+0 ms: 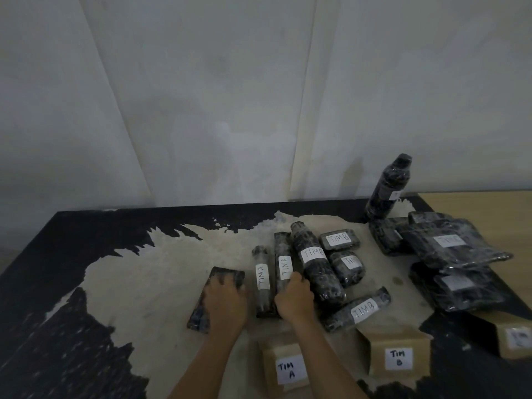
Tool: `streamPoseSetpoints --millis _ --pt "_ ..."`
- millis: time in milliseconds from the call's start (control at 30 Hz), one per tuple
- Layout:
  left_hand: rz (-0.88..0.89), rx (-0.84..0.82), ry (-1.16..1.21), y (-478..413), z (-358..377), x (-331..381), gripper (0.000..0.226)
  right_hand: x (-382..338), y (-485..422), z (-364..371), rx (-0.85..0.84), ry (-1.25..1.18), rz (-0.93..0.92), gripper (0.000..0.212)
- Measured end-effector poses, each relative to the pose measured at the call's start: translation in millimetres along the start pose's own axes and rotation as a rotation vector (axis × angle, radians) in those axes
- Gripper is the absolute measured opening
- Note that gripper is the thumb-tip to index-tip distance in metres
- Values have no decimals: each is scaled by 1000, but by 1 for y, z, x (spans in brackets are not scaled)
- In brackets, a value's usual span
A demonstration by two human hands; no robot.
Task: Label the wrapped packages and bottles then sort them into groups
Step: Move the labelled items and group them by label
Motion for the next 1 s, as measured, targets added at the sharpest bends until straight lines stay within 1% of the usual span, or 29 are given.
streamPoseSetpoints --millis 33,100,167,233,267,333,400,500,667,733,833,900,1000 --pt "64 -19 15 3 8 15 37 1 -1 0 7 -8 1 56" --pt "81 -98 88 9 22 33 37 3 -1 -1 17 -47 1 53" --pt "-10 -179 198 9 34 37 44 4 -3 -1 6 -102 1 50" --pt "-114 -247 218 8 43 34 52 8 -5 0 -15 -148 8 49" --pt "-140 -273 219 7 48 34 51 10 -6 0 -22 -157 10 48" --pt "-166 -290 246 3 52 34 42 11 -9 -2 -25 -164 12 48" --pt "-188 -296 281 0 53 33 36 13 -11 -1 -40 -191 28 47" --pt "-207 -283 278 -3 49 29 39 16 -16 4 -76 -283 77 43" --pt "-79 -195 235 -22 23 37 35 3 -21 18 -223 -589 131 34" --pt "-68 -150 208 -34 7 37 37 -10 -25 23 -262 -683 132 35" --pt "-67 -121 177 -53 -9 38 38 -30 -34 26 -243 -702 114 37" --pt "-42 -128 165 -63 -12 42 36 -38 -39 31 -232 -704 117 34" --pt "28 -152 99 -76 -10 52 37 -47 -48 28 -172 -587 87 26"
Point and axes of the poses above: each hand's wrist, its own y-axis away from the middle knuckle, its own z-axis out of the palm, x = y × z, the point moved 10 cm from there along -y, towards the middle knuckle, and after that the axes turned 1 degree about z, right-handed, at the moved point
